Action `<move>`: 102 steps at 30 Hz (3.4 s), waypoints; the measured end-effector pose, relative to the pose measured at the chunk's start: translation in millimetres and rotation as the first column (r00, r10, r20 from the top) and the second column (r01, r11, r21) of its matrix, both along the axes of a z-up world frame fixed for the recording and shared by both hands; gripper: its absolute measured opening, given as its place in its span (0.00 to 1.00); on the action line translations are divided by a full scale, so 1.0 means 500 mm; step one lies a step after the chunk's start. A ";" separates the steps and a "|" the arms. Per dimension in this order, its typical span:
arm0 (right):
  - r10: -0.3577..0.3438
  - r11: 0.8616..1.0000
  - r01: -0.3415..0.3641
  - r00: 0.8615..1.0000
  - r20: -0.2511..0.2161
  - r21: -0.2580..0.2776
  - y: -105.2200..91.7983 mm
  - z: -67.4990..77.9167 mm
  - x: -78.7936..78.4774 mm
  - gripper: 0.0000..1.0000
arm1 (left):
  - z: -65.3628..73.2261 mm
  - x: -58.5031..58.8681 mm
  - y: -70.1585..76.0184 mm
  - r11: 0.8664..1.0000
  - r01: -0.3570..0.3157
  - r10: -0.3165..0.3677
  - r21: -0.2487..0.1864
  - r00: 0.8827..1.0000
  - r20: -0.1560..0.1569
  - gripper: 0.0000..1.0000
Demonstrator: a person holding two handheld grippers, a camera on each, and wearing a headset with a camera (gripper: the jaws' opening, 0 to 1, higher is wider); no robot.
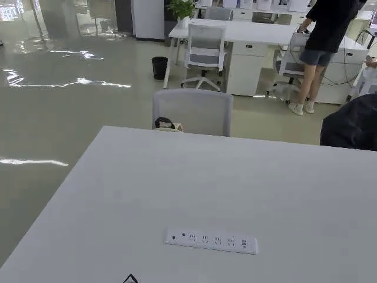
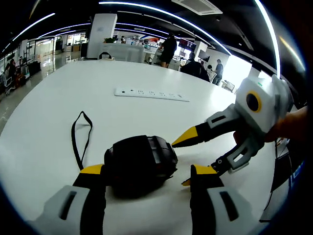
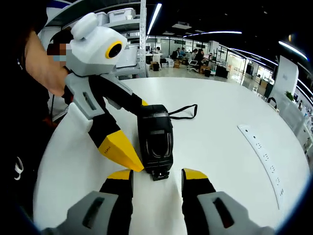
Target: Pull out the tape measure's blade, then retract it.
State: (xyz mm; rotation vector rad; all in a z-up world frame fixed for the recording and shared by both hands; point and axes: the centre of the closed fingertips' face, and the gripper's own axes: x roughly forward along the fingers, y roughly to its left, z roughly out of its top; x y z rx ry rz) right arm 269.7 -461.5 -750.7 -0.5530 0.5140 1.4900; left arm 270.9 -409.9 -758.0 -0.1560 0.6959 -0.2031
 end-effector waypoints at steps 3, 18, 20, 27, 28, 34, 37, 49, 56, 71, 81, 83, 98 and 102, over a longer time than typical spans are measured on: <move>-0.054 0.998 0.054 0.999 -0.006 0.023 -0.013 0.016 -0.004 0.41 | 0.012 -0.011 -0.008 0.998 0.054 -0.054 0.022 0.998 0.010 0.71; -0.234 0.972 0.234 0.972 0.003 0.011 -0.111 0.053 -0.053 0.56 | 0.068 -0.070 -0.019 0.962 0.246 -0.251 0.121 0.967 0.032 0.78; -0.266 0.964 0.266 0.964 0.001 0.018 -0.125 0.062 -0.057 0.58 | 0.079 -0.078 -0.016 0.951 0.271 -0.280 0.149 0.959 0.039 0.78; -0.345 0.938 0.345 0.939 -0.001 0.035 -0.167 0.090 -0.069 0.64 | 0.109 -0.104 -0.005 0.932 0.310 -0.323 0.191 0.945 0.043 0.82; -0.355 0.935 0.354 0.935 -0.002 0.033 -0.173 0.092 -0.071 0.65 | 0.113 -0.107 -0.004 0.929 0.315 -0.328 0.194 0.944 0.042 0.82; -0.432 0.902 0.431 0.902 0.016 0.040 -0.222 0.114 -0.077 0.71 | 0.131 -0.121 0.015 0.920 0.331 -0.350 0.209 0.935 0.062 0.88; -0.463 0.886 0.462 0.886 0.016 0.038 -0.247 0.120 -0.082 0.74 | 0.141 -0.129 0.019 0.917 0.339 -0.360 0.212 0.931 0.067 0.89; -0.574 0.816 0.575 0.818 -0.023 0.067 -0.340 0.142 -0.111 0.82 | 0.154 -0.175 0.055 0.903 0.377 -0.396 0.206 0.916 0.061 0.98; -0.615 0.784 0.614 0.788 -0.023 0.095 -0.379 0.164 -0.125 0.86 | 0.169 -0.196 0.079 0.911 0.360 -0.380 0.201 0.923 0.069 0.99; -0.651 0.747 0.650 0.758 -0.051 0.140 -0.391 0.192 -0.143 0.89 | 0.204 -0.213 0.104 0.940 0.303 -0.321 0.156 0.941 0.109 0.99; -0.660 0.736 0.659 0.749 -0.051 0.157 -0.399 0.204 -0.143 0.90 | 0.216 -0.214 0.120 0.939 0.293 -0.317 0.178 0.940 0.124 0.99; -0.663 0.734 0.662 0.747 -0.049 0.156 -0.401 0.205 -0.143 0.89 | 0.219 -0.213 0.117 0.939 0.294 -0.318 0.175 0.939 0.127 0.99; -0.663 0.735 0.659 0.748 -0.038 0.160 -0.402 0.216 -0.140 0.89 | 0.212 -0.206 0.117 0.934 0.308 -0.333 0.180 0.933 0.134 0.99; -0.662 0.734 0.659 0.748 -0.039 0.162 -0.399 0.218 -0.140 0.89 | 0.216 -0.209 0.110 0.933 0.311 -0.336 0.180 0.932 0.133 0.99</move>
